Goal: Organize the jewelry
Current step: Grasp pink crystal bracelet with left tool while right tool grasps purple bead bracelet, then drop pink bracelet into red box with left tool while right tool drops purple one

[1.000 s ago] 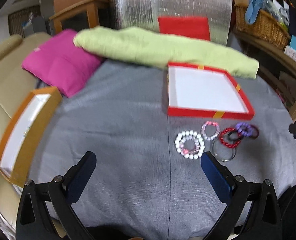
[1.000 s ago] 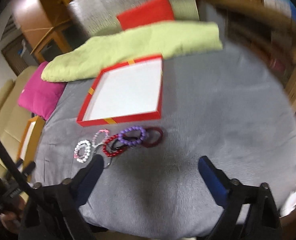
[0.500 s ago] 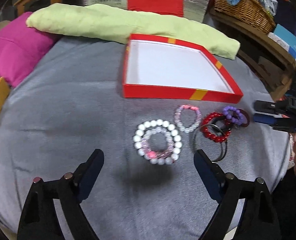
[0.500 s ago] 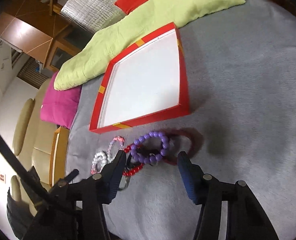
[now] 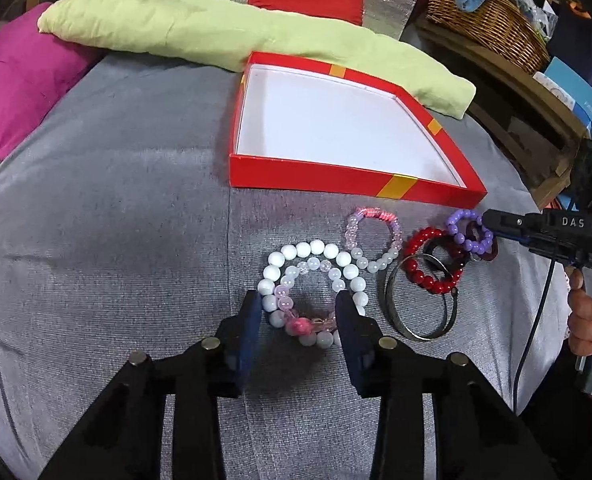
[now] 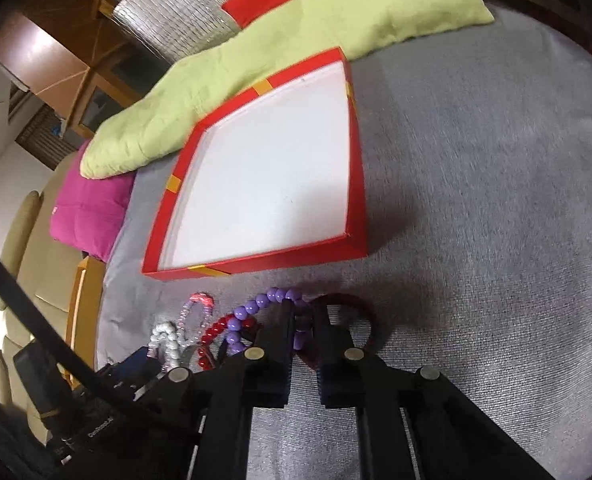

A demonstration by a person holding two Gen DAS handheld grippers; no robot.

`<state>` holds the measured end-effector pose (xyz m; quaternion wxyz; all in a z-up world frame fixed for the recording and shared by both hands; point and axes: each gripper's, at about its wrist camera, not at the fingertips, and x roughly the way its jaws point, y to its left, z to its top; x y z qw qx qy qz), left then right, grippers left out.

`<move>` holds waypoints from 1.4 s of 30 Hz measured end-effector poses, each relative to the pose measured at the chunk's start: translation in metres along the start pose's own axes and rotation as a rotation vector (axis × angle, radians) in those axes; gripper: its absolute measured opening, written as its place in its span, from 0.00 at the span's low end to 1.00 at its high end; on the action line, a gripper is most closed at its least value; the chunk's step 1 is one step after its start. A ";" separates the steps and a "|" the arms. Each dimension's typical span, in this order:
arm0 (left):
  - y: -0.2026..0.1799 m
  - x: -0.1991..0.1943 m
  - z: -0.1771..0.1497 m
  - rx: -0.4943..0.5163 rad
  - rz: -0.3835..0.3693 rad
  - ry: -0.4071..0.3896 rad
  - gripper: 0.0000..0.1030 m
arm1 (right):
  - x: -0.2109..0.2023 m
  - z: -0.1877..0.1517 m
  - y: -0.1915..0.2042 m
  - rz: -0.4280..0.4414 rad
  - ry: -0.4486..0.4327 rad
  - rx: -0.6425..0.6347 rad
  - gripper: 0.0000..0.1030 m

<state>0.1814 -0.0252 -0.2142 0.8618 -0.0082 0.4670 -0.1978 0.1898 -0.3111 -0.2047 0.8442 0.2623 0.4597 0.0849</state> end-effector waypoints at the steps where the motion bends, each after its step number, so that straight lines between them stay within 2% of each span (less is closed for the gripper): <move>1: -0.001 -0.001 -0.001 0.008 0.001 -0.007 0.38 | -0.002 0.000 0.000 0.006 -0.005 -0.004 0.10; 5: -0.006 -0.002 -0.004 0.042 0.052 -0.021 0.43 | -0.014 -0.002 0.005 0.038 -0.037 -0.025 0.10; 7: -0.005 0.001 -0.004 0.037 0.075 -0.015 0.65 | -0.019 -0.004 0.006 0.054 -0.047 -0.031 0.10; 8: -0.005 0.001 -0.004 0.035 0.082 -0.015 0.68 | -0.020 -0.004 0.007 0.058 -0.050 -0.034 0.10; 12: -0.009 0.005 -0.004 0.049 0.081 -0.015 0.74 | -0.028 -0.006 0.003 0.066 -0.068 -0.035 0.10; 18: -0.016 0.014 -0.006 0.103 0.113 -0.024 0.75 | -0.027 -0.005 -0.002 0.068 -0.074 -0.012 0.10; 20: -0.014 0.010 -0.006 0.102 0.125 -0.041 0.63 | -0.027 -0.005 0.000 0.068 -0.076 -0.018 0.10; 22: -0.009 0.008 -0.004 0.090 0.149 -0.056 0.41 | -0.028 -0.005 0.002 0.077 -0.088 -0.025 0.10; 23: -0.004 0.005 -0.003 0.067 0.150 -0.066 0.35 | -0.029 -0.005 0.003 0.082 -0.098 -0.027 0.10; 25: 0.005 -0.001 0.001 0.031 0.119 -0.102 0.13 | -0.031 -0.005 0.005 0.093 -0.115 -0.033 0.10; 26: 0.007 -0.004 0.002 0.021 0.102 -0.114 0.10 | -0.032 -0.005 0.007 0.097 -0.124 -0.035 0.10; 29: 0.004 -0.011 0.004 0.043 0.080 -0.160 0.11 | -0.034 -0.005 0.008 0.112 -0.140 -0.037 0.10; 32: -0.001 -0.008 0.002 0.071 0.091 -0.145 0.11 | -0.035 -0.005 0.010 0.117 -0.148 -0.038 0.10; 37: -0.003 -0.015 0.004 0.066 0.076 -0.183 0.11 | -0.039 -0.004 0.012 0.123 -0.167 -0.043 0.10; 42: -0.008 -0.017 0.009 0.077 0.063 -0.182 0.11 | -0.046 -0.001 0.018 0.158 -0.201 -0.064 0.10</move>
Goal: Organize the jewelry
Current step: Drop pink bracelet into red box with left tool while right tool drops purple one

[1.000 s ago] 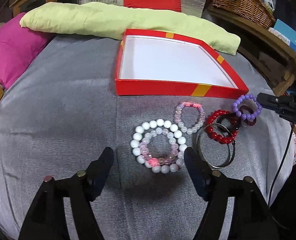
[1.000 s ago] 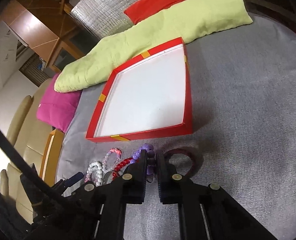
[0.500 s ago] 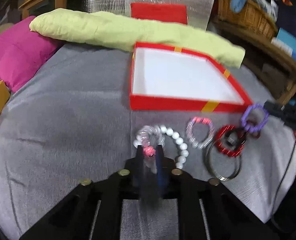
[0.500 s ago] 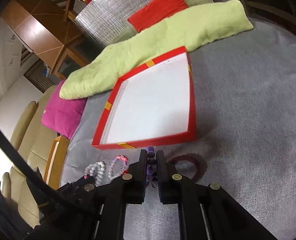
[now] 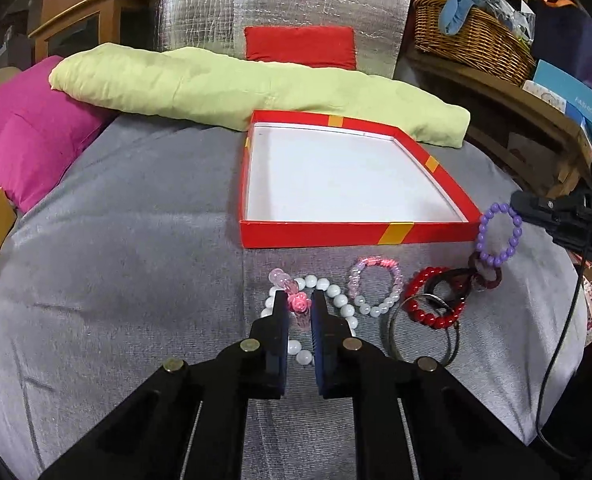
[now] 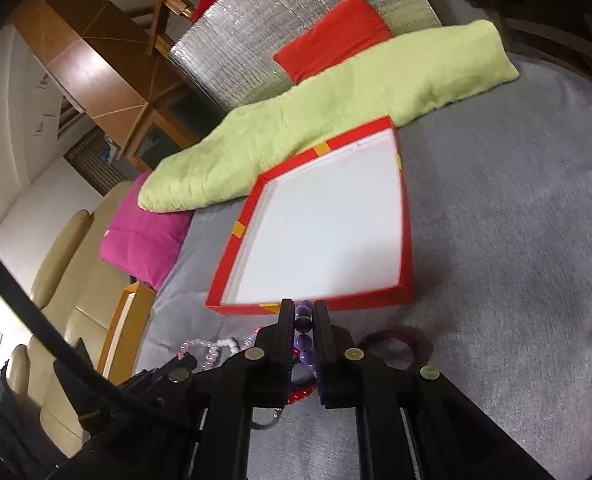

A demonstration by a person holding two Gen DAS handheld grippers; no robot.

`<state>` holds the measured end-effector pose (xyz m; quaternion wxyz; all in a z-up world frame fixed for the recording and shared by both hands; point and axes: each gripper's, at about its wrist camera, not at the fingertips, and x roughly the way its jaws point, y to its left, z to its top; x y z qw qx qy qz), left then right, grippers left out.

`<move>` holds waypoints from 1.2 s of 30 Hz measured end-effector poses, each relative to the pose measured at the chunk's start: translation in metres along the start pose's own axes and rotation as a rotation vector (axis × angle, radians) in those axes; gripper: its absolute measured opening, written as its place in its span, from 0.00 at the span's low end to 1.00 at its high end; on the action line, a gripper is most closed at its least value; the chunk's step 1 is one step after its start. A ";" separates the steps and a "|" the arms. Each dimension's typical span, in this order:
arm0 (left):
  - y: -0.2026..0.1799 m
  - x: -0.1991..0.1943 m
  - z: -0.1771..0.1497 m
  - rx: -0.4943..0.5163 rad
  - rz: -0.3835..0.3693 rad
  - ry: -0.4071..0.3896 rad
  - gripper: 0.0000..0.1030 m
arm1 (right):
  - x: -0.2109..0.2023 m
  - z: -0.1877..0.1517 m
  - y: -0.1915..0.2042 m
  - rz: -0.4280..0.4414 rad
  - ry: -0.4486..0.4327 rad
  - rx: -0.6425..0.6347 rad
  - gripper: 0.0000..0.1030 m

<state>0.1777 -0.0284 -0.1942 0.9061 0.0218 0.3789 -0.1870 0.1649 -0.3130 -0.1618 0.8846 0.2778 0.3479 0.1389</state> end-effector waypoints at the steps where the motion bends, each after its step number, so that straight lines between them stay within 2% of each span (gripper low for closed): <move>1: -0.002 -0.003 0.003 0.005 -0.014 -0.009 0.11 | 0.000 0.002 0.001 0.005 -0.007 -0.004 0.10; 5: -0.014 -0.010 0.026 0.047 -0.052 -0.061 0.11 | 0.002 0.013 0.006 0.033 -0.037 -0.011 0.10; 9: -0.026 0.003 0.062 0.068 -0.074 -0.087 0.11 | 0.009 0.025 0.009 0.045 -0.056 -0.003 0.10; 12: -0.033 0.021 0.079 0.094 -0.048 -0.102 0.11 | 0.021 0.034 0.012 0.036 -0.054 -0.011 0.10; 15: -0.028 0.049 0.088 0.055 -0.058 -0.063 0.11 | 0.038 0.039 0.012 0.016 -0.029 -0.019 0.10; 19: -0.022 0.076 0.082 0.062 -0.006 -0.005 0.11 | 0.056 0.044 0.007 -0.021 -0.001 -0.025 0.10; 24: -0.020 0.083 0.077 0.083 0.021 0.048 0.12 | 0.065 0.045 -0.002 -0.063 0.032 0.001 0.10; 26: -0.018 0.079 0.077 0.079 0.011 0.046 0.17 | 0.061 0.046 -0.003 -0.084 0.021 0.013 0.21; 28: -0.016 0.067 0.078 0.084 0.014 0.007 0.38 | 0.052 0.046 -0.007 -0.139 -0.001 0.020 0.59; 30: -0.012 0.060 0.080 0.083 0.023 -0.024 0.42 | 0.042 0.045 -0.011 -0.159 -0.048 0.030 0.61; 33: -0.002 0.048 0.080 0.076 0.032 -0.049 0.43 | 0.034 0.046 -0.020 -0.217 -0.047 0.053 0.61; 35: 0.006 0.047 0.080 0.064 0.060 -0.046 0.48 | 0.035 0.043 -0.033 -0.267 -0.012 0.103 0.52; 36: 0.010 0.047 0.080 0.053 0.072 -0.041 0.52 | 0.037 0.041 -0.037 -0.278 0.004 0.121 0.45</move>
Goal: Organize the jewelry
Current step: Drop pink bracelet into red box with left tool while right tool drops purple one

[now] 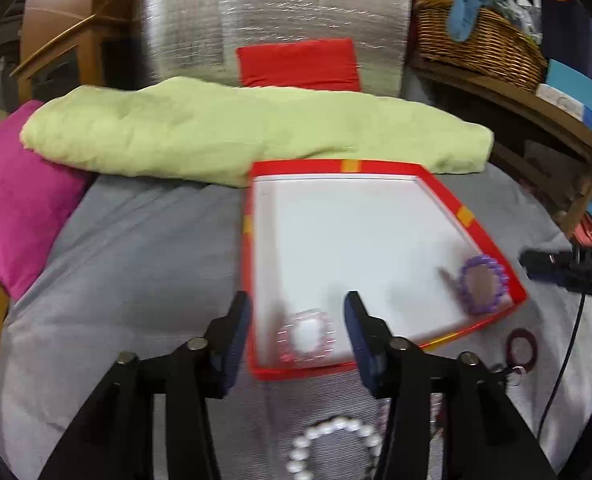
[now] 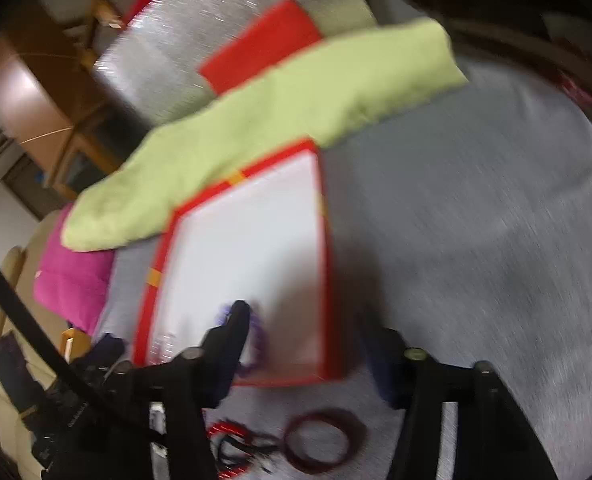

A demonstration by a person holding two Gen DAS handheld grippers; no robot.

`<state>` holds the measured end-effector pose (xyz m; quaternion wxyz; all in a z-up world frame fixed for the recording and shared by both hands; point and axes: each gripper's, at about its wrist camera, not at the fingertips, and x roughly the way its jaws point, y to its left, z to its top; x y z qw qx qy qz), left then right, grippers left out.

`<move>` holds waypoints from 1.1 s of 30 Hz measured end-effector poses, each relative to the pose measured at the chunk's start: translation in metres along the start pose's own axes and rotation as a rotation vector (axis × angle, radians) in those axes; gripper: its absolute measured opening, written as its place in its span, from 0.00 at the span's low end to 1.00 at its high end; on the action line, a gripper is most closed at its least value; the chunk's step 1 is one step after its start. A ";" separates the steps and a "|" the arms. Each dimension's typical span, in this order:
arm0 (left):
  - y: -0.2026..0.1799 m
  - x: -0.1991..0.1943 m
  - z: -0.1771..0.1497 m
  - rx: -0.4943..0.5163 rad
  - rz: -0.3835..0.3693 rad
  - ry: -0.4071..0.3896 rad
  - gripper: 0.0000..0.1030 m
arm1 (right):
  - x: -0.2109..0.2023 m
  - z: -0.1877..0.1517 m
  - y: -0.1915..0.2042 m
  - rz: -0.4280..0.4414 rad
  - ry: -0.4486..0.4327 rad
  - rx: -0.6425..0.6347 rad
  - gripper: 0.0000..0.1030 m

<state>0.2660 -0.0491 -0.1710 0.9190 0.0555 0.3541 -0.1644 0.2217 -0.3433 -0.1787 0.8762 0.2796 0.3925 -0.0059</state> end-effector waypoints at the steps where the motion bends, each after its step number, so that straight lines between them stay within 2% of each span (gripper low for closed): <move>1: 0.005 0.002 0.000 -0.016 0.011 0.010 0.53 | 0.004 -0.002 -0.006 -0.008 0.027 0.022 0.41; 3: 0.013 0.008 -0.001 -0.044 0.022 0.037 0.53 | 0.011 -0.005 -0.011 -0.012 0.064 0.041 0.38; 6: 0.017 0.014 -0.004 -0.069 0.024 0.075 0.53 | 0.022 -0.009 -0.010 -0.053 0.101 0.020 0.22; 9: 0.015 0.017 -0.006 -0.067 0.017 0.092 0.53 | 0.026 -0.005 -0.002 -0.053 0.090 -0.011 0.10; 13: 0.012 0.020 -0.010 -0.056 0.021 0.108 0.53 | 0.036 0.000 0.007 -0.109 0.062 -0.060 0.09; 18: 0.010 0.020 -0.017 -0.068 0.025 0.127 0.53 | 0.042 0.006 0.006 -0.087 0.049 -0.058 0.10; 21: 0.010 0.013 -0.018 -0.072 0.036 0.121 0.53 | 0.029 0.004 0.003 -0.059 0.044 -0.060 0.12; 26: 0.002 -0.012 -0.024 -0.037 0.003 0.102 0.54 | -0.004 -0.008 0.001 -0.009 0.063 -0.088 0.17; 27: 0.001 -0.017 -0.026 -0.029 0.000 0.100 0.55 | -0.010 -0.012 -0.002 0.000 0.070 -0.090 0.21; 29: -0.001 -0.026 -0.033 -0.008 0.006 0.102 0.55 | -0.019 -0.021 -0.006 0.001 0.081 -0.107 0.28; 33: 0.004 -0.034 -0.046 -0.031 0.011 0.132 0.56 | -0.023 -0.033 -0.009 -0.029 0.127 -0.160 0.29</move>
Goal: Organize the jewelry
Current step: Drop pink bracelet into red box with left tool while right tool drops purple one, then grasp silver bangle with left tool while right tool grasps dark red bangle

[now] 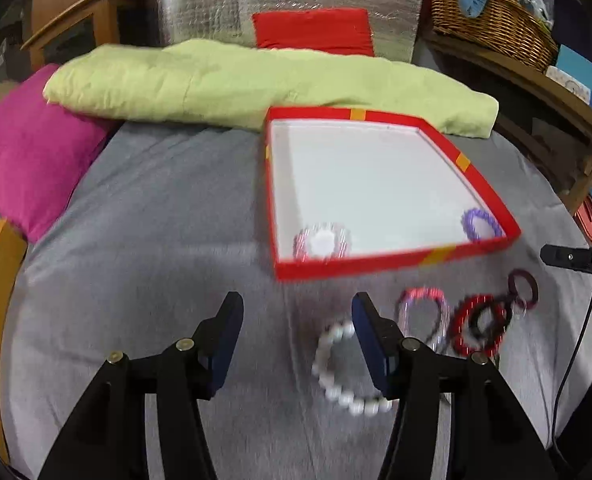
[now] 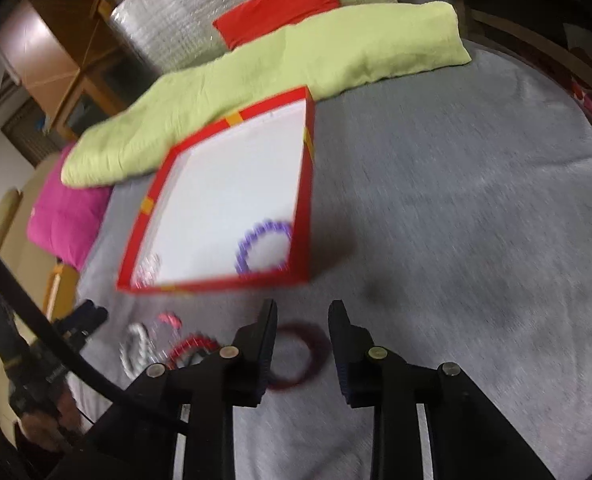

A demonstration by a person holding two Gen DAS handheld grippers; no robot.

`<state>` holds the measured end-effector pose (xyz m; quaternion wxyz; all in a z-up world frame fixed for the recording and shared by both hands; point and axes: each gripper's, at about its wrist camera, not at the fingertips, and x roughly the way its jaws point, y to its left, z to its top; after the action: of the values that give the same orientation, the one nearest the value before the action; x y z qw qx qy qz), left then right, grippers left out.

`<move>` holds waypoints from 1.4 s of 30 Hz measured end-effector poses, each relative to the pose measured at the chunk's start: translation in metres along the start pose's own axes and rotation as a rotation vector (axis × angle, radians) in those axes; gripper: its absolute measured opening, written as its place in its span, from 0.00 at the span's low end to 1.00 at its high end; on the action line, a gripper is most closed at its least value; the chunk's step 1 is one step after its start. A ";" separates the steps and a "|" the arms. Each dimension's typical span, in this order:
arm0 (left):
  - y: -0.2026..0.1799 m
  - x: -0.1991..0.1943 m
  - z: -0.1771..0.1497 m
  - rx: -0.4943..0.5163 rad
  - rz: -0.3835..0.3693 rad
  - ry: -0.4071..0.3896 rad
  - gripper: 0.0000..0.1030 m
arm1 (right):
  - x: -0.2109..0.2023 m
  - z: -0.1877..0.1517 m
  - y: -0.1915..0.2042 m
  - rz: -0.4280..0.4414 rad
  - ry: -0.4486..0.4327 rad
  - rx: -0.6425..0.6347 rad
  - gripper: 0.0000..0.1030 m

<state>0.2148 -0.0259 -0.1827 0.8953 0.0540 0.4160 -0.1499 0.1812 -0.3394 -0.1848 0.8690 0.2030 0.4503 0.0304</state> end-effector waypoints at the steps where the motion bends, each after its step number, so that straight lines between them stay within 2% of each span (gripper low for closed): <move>1: 0.001 -0.003 -0.005 -0.015 -0.011 0.009 0.56 | 0.000 -0.003 -0.001 -0.001 0.012 -0.011 0.29; 5: -0.004 -0.004 -0.012 -0.006 -0.046 0.012 0.56 | 0.007 -0.009 -0.001 -0.019 0.045 -0.027 0.29; 8: -0.015 -0.005 -0.012 0.026 -0.109 0.003 0.56 | 0.018 -0.013 0.002 -0.023 0.088 -0.045 0.29; 9: -0.020 -0.006 -0.012 0.038 -0.136 -0.004 0.56 | 0.024 -0.015 0.006 -0.052 0.102 -0.067 0.28; 13: -0.035 0.000 -0.009 0.089 -0.199 0.007 0.56 | 0.027 -0.014 0.009 -0.115 0.099 -0.098 0.15; 15: -0.041 0.004 -0.009 0.106 -0.206 0.018 0.56 | 0.028 -0.013 0.004 -0.117 0.109 -0.081 0.11; 20: -0.055 0.009 -0.013 0.159 -0.204 0.037 0.56 | 0.026 -0.011 0.002 -0.111 0.115 -0.106 0.11; 24: -0.061 0.014 -0.013 0.190 -0.202 0.044 0.55 | 0.022 -0.014 0.005 -0.128 0.078 -0.135 0.08; 28: -0.066 0.018 -0.013 0.215 -0.227 0.054 0.34 | 0.020 -0.020 0.017 -0.151 0.038 -0.201 0.06; 33: -0.078 0.006 -0.017 0.286 -0.322 0.027 0.34 | 0.010 -0.014 0.015 -0.119 0.003 -0.171 0.06; 40: -0.095 0.013 -0.023 0.344 -0.358 0.065 0.34 | 0.016 -0.010 0.007 -0.103 0.027 -0.122 0.06; 41: -0.097 0.012 -0.025 0.347 -0.366 0.074 0.38 | 0.018 -0.010 0.009 -0.103 0.028 -0.121 0.06; 42: -0.100 0.011 -0.027 0.354 -0.371 0.079 0.49 | 0.018 -0.010 0.008 -0.101 0.031 -0.119 0.06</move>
<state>0.1710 -0.1175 -0.2059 0.8121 0.1385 0.4208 -0.3799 0.1855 -0.3243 -0.2009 0.8727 0.1277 0.4710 0.0161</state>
